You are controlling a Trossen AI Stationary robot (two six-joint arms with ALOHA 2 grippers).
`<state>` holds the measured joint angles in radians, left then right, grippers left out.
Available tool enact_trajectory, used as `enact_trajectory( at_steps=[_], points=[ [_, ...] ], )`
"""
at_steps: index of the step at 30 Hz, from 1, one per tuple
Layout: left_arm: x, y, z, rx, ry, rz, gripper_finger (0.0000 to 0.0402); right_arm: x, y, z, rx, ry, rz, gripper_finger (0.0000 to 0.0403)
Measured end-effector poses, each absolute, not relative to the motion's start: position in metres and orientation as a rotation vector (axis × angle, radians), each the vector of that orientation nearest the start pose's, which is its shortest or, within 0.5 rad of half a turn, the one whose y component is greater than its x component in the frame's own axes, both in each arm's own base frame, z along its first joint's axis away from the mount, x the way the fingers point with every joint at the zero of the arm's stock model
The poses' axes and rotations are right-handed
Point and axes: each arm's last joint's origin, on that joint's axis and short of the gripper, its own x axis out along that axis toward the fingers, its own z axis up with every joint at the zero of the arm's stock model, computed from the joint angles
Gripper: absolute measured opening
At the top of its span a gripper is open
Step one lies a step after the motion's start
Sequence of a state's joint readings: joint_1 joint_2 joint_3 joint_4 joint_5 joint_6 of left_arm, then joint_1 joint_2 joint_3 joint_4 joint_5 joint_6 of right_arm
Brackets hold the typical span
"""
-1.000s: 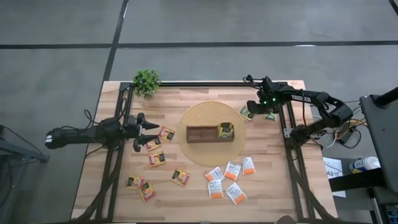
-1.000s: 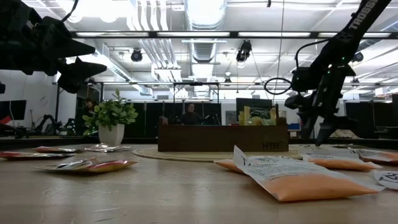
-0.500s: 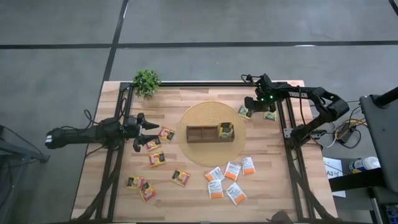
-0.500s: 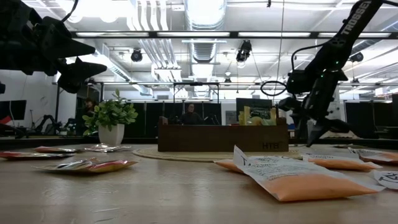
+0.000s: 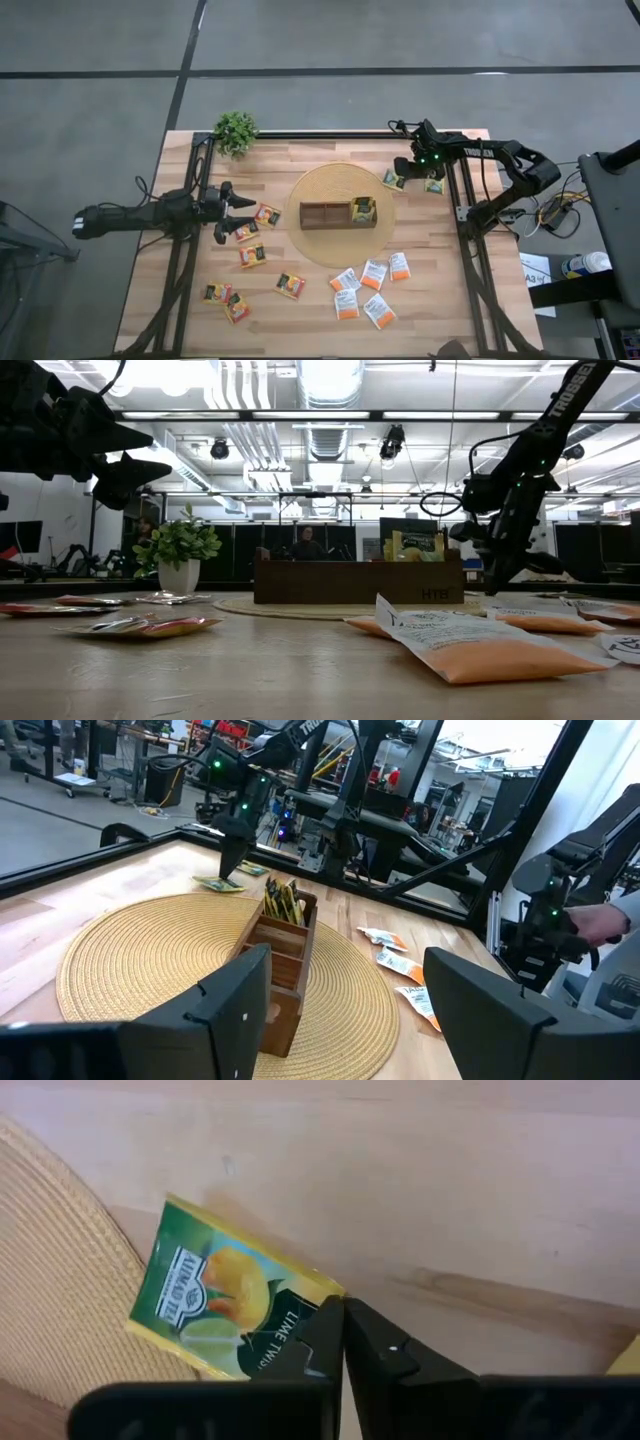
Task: Pick & Place Tea
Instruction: Put the yellow tea bag into the right section of the wooden organizer
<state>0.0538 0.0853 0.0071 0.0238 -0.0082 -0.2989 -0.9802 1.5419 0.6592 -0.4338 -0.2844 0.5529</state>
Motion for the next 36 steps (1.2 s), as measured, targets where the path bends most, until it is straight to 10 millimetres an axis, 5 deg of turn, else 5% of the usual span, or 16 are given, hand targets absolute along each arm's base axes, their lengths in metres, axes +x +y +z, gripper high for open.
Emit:
enact_trajectory(
  at_steps=[9,26,36],
  points=[
    [0.102,0.006,0.161,-0.3,0.045,0.07,0.0257,0.14,-0.173,0.158,1.07,0.986,-0.71,0.0008],
    [0.102,0.006,0.161,-0.3,0.044,0.07,0.0257,0.162,-0.128,0.297,0.481,1.076,-0.351,0.0008],
    [0.102,0.006,0.161,-0.3,0.044,0.07,0.0257,0.196,-0.1,0.345,0.175,1.113,-0.06,0.0008]
  ],
)
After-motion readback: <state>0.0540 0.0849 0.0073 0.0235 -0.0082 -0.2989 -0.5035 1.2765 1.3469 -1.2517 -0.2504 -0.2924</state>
